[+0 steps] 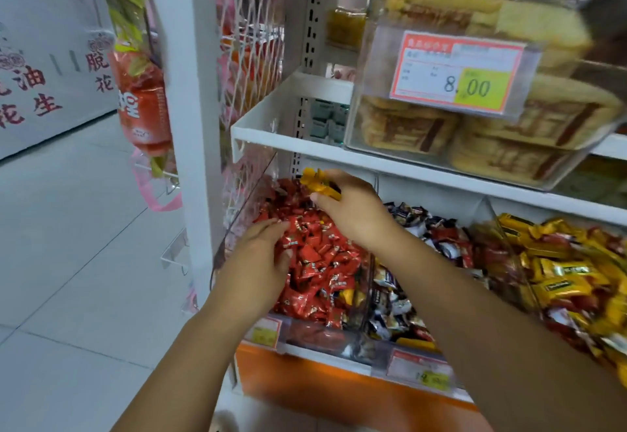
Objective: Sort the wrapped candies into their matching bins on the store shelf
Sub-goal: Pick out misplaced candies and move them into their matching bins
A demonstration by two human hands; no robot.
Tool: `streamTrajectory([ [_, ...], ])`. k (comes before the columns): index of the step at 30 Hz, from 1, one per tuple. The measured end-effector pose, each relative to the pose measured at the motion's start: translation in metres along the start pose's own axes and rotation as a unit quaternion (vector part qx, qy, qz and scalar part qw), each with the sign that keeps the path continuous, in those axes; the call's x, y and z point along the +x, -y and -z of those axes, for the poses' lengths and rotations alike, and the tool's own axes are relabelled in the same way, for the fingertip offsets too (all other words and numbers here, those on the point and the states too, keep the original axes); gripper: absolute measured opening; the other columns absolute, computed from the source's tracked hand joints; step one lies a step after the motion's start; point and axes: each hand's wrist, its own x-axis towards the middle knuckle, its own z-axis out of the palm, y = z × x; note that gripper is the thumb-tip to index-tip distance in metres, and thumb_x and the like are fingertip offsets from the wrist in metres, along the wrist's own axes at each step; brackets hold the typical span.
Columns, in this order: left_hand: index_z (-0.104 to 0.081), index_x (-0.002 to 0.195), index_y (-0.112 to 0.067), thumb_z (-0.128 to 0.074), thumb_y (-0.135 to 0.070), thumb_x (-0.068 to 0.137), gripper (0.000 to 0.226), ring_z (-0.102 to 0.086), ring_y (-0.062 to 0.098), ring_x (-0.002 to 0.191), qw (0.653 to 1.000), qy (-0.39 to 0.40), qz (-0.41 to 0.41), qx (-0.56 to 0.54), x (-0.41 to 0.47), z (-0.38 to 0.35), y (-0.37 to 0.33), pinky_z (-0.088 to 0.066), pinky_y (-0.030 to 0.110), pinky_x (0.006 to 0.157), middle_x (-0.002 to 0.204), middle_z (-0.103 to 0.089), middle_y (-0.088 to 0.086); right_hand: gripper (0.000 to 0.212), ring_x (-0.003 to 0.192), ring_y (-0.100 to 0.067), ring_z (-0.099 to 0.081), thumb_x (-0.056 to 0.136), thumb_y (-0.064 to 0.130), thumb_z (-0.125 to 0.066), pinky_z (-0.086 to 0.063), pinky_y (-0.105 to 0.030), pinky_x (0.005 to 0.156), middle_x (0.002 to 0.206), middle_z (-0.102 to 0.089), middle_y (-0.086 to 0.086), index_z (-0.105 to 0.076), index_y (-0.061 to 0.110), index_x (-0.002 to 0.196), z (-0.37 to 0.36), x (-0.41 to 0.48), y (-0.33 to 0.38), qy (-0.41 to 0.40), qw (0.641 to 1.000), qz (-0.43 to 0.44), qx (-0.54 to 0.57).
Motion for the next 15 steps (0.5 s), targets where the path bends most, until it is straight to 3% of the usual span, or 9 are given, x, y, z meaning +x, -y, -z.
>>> streamTrajectory([
  [4, -0.049, 0.138, -0.023, -0.054, -0.024, 0.096, 0.043, -0.038, 0.013, 0.134, 0.998, 0.015, -0.06, -0.03, -0.005, -0.015, -0.038, -0.023, 0.018, 0.106, 0.146, -0.042, -0.004, 0.021, 0.085, -0.016, -0.052, 0.095, 0.021, -0.056, -0.039, -0.028, 0.07, 0.094, -0.059, 0.003, -0.062, 0.021, 0.115, 0.046, -0.067, -0.043, -0.096, 0.994, 0.001, -0.055],
  [8, -0.045, 0.14, -0.028, -0.049, -0.029, 0.098, 0.042, -0.029, 0.009, 0.14, 0.991, 0.044, -0.114, -0.063, -0.012, -0.041, -0.086, -0.022, 0.024, 0.113, 0.149, -0.035, -0.012, 0.008, 0.085, -0.024, -0.053, 0.091, 0.015, -0.054, -0.042, -0.032, 0.075, 0.085, -0.059, -0.001, -0.06, 0.02, 0.09, 0.104, -0.127, -0.109, -0.165, 0.968, -0.088, -0.169],
  [10, -0.045, 0.141, -0.027, -0.049, -0.029, 0.098, 0.043, -0.025, 0.008, 0.141, 0.987, 0.053, -0.132, -0.076, -0.014, -0.052, -0.104, -0.021, 0.026, 0.115, 0.151, -0.033, -0.013, 0.007, 0.09, -0.029, -0.054, 0.09, 0.015, -0.054, -0.043, -0.035, 0.077, 0.088, -0.059, -0.007, -0.059, 0.016, 0.094, 0.134, -0.149, -0.131, -0.194, 0.946, -0.155, -0.209],
  [12, -0.044, 0.142, -0.027, -0.049, -0.028, 0.099, 0.044, -0.022, 0.007, 0.143, 0.984, 0.067, -0.143, -0.079, -0.015, -0.062, -0.117, -0.02, 0.028, 0.117, 0.152, -0.032, -0.012, 0.021, 0.1, -0.032, -0.055, 0.09, 0.017, -0.058, -0.043, -0.038, 0.083, 0.102, -0.062, -0.013, -0.061, 0.013, 0.109, 0.161, -0.16, -0.147, -0.2, 0.927, -0.225, -0.223],
  [15, -0.046, 0.141, -0.027, -0.051, -0.025, 0.098, 0.043, -0.02, 0.007, 0.143, 0.981, 0.072, -0.16, -0.08, -0.017, -0.069, -0.122, -0.019, 0.031, 0.118, 0.152, -0.033, -0.011, 0.063, 0.121, -0.032, -0.052, 0.083, 0.037, -0.07, -0.044, -0.039, 0.099, 0.132, -0.056, -0.013, -0.048, 0.015, 0.138, 0.182, -0.163, -0.152, -0.125, 0.928, -0.267, -0.228],
])
